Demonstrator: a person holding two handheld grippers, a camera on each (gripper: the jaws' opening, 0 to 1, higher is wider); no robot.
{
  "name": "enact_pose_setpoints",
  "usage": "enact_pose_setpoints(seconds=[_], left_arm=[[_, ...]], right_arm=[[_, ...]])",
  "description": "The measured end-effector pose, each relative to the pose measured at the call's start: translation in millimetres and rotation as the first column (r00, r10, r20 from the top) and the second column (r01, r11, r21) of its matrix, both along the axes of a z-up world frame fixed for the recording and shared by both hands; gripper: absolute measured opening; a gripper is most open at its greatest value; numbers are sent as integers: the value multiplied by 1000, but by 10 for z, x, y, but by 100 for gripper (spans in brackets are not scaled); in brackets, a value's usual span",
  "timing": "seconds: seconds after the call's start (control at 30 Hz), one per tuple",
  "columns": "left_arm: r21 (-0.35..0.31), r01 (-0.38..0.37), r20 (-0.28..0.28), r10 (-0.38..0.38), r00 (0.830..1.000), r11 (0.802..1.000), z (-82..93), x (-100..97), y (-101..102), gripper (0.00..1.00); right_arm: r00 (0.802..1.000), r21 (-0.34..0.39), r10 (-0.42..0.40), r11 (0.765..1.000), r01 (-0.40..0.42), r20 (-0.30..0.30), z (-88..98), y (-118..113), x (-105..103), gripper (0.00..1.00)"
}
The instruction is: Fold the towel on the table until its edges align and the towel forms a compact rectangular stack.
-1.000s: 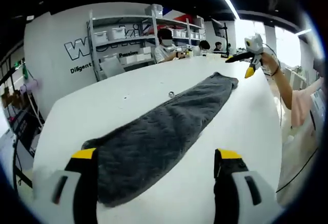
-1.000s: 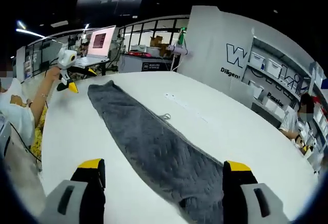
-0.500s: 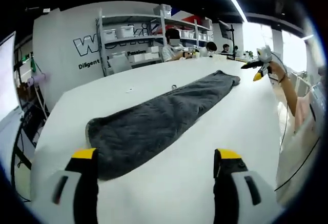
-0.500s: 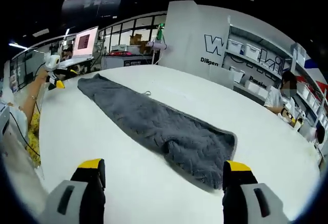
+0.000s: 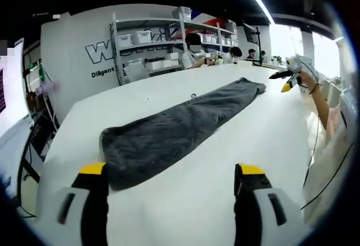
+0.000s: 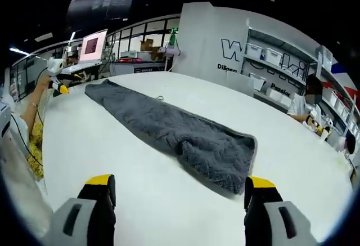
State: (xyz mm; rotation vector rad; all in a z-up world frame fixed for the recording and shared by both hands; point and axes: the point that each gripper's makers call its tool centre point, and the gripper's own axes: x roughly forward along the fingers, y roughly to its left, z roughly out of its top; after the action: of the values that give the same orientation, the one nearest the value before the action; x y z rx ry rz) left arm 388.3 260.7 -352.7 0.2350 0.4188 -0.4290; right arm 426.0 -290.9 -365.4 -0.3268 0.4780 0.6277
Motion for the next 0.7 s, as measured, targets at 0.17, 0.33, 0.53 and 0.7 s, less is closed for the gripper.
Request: enact_pose_setpoints(seconds=[0.17,0.33,0.53,0.7], left_arm=[[-16,-3,-19,3,1000,1000,-46,-9,56,98],[-25,-21,-31,20,999,999,-87,-14,109,97],[-30,-22,-34,21,999,999,-120,-16,89,97],[-24,-8,-39,7,999,1000,-153,-8,19,97]], right_arm=[[1000,9,-17,1000,18,-16,-23,-74,-7,98],[994,75,-72,994,78,-76,-33,-167,11,92],[981,161,-165,970,180,-102,59,-284,235,72],[923,159,-364,911,382,-127,-44,-677,663,57]])
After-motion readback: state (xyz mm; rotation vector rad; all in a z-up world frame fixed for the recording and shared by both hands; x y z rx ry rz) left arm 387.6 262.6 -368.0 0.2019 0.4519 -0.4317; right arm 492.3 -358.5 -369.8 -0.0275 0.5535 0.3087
